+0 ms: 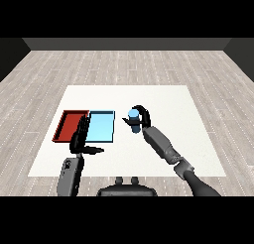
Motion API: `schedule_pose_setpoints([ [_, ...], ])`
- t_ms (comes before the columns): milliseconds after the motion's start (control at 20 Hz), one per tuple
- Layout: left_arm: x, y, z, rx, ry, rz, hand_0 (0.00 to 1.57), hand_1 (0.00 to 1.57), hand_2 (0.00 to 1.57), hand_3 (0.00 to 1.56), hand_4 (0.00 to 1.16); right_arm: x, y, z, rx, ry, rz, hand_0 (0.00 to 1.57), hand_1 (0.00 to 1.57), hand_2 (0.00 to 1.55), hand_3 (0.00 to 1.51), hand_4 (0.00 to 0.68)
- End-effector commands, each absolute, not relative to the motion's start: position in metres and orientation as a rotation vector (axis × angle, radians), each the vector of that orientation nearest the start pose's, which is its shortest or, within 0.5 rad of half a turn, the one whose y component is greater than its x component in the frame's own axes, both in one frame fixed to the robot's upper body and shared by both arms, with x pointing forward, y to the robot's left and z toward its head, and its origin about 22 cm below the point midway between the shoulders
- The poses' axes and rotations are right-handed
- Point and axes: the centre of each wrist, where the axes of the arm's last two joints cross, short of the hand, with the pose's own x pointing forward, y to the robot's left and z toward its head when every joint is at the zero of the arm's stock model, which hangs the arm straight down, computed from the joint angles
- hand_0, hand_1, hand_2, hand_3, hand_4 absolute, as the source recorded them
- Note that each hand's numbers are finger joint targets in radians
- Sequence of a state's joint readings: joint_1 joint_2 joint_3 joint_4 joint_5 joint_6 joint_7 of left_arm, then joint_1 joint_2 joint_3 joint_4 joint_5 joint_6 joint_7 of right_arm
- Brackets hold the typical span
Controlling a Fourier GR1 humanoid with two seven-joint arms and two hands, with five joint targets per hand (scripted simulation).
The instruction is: Pick the blue can and put it in the blue box
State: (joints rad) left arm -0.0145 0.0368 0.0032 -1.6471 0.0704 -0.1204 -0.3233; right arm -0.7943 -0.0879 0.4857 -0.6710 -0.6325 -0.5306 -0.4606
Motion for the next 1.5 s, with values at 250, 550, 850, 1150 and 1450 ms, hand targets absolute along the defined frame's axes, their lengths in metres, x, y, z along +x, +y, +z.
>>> schedule_pose_setpoints([
  [250, 0.258, 0.197, 0.018, -0.198, -1.873, -0.149, 0.0, 0.0, 0.0, 0.0, 0.0, 0.374, -0.105, 0.045, -0.079, -1.856, 0.093, 1.42, 1.42, 1.44, 1.41, 0.622],
  [550, 0.264, 0.182, 0.012, -0.183, -1.871, -0.157, 0.0, 0.0, 0.0, 0.0, 0.0, 0.331, -0.135, 0.054, -0.094, -1.856, 0.12, 1.42, 1.42, 1.45, 1.4, 0.616],
  [850, 0.251, 0.165, -0.006, -0.296, -1.804, -0.136, 0.0, 0.0, 0.0, 0.0, 0.0, 0.313, -0.133, 0.06, -0.095, -1.857, 0.125, 1.44, 1.44, 1.45, 1.4, 0.609],
  [1150, 0.267, 0.137, -0.013, -0.326, -1.754, -0.167, 0.0, 0.0, 0.0, 0.0, 0.0, 0.32, -0.141, 0.071, -0.082, -1.886, 0.166, 1.46, 1.46, 1.46, 1.4, 0.608],
  [1450, 0.278, 0.127, -0.014, -0.304, -1.729, -0.144, 0.0, 0.0, 0.0, 0.0, 0.0, 0.303, -0.122, 0.075, -0.074, -1.883, 0.197, 1.49, 1.49, 1.47, 1.4, 0.615],
])
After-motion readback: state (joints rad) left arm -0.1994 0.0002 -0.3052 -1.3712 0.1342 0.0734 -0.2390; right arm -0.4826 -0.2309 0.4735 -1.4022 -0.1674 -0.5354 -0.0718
